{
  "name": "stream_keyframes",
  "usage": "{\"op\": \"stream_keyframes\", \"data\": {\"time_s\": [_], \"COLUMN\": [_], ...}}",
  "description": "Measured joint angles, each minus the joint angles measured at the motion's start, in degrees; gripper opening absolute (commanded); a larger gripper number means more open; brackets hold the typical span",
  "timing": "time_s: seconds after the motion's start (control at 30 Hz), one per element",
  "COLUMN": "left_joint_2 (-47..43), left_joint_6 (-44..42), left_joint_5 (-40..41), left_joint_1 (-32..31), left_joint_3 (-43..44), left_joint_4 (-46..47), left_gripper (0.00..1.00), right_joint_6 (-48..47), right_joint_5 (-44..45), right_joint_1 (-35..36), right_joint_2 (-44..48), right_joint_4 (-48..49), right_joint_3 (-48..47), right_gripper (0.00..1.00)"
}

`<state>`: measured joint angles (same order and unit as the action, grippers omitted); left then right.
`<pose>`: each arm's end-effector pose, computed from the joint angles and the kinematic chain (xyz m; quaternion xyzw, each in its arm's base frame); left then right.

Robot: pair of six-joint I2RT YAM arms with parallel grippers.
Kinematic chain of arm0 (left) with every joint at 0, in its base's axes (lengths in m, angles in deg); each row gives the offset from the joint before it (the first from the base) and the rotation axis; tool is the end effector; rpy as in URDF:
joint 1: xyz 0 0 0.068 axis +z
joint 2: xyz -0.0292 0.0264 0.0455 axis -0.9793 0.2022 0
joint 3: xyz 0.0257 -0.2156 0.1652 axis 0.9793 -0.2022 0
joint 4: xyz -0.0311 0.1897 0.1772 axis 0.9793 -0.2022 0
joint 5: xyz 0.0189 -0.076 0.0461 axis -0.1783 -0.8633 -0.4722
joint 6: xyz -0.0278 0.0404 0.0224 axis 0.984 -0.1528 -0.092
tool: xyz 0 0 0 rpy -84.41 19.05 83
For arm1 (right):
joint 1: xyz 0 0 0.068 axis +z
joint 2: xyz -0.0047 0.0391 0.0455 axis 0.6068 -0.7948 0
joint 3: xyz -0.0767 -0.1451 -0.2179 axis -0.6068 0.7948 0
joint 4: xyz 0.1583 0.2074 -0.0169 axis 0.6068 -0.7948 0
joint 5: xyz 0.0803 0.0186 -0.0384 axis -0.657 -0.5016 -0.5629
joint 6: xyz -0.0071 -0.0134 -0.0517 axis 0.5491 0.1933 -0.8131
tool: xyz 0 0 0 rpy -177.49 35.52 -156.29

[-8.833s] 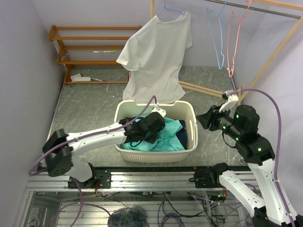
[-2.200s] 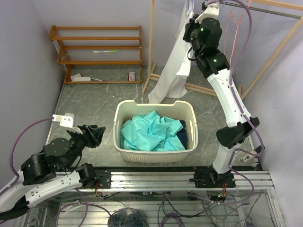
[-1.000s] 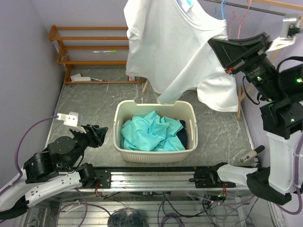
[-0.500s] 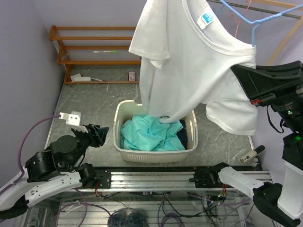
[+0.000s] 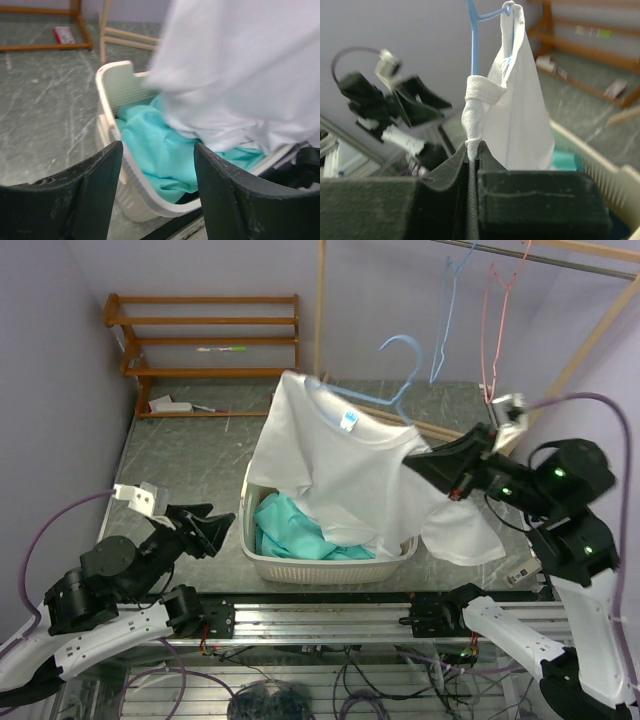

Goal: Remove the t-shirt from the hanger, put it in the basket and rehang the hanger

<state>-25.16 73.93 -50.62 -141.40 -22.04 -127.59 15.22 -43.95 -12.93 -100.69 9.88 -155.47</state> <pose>0.0338 -0.0231 0.3508 0.0419 0.7375 -0.2983 0.6044 0.0782 0.0572 0.5122 -0.2085 0.6261 0.4823 0.5761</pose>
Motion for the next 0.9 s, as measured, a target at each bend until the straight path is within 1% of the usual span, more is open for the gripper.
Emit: {"op": "stream_keyframes", "data": {"time_s": [0.17, 0.27, 0.43, 0.6, 0.77, 0.9], "left_joint_2": [0.42, 4.94, 17.55, 27.78, 34.84, 39.45], "left_joint_6": [-5.01, -8.87, -16.2, -22.36, -26.27, -28.09], "left_joint_5": [-7.48, -11.96, -17.49, -21.97, -27.85, -33.0], "left_joint_1": [0.0, 0.0, 0.0, 0.0, 0.0, 0.0], "left_joint_3": [-0.35, 1.68, 10.51, 20.15, 27.43, 31.8], "left_joint_4": [7.5, 11.37, 16.57, 20.11, 23.78, 24.57], "left_gripper": [0.79, 0.8, 0.81, 0.81, 0.82, 0.81], "right_joint_6": [-2.62, -3.91, -5.99, -8.72, -10.8, -11.78], "right_joint_5": [-4.68, -8.07, -14.16, -16.7, -18.53, -19.61], "right_joint_1": [0.0, 0.0, 0.0, 0.0, 0.0, 0.0], "right_joint_2": [-1.84, -1.46, 0.28, 0.33, -0.17, -0.72], "right_joint_4": [-5.55, -6.73, -6.8, -8.7, -10.82, -11.45], "right_joint_3": [4.7, 4.9, 5.16, 5.66, 6.51, 6.51], "right_gripper": [0.0, 0.0, 0.0, 0.0, 0.0, 0.0]}}
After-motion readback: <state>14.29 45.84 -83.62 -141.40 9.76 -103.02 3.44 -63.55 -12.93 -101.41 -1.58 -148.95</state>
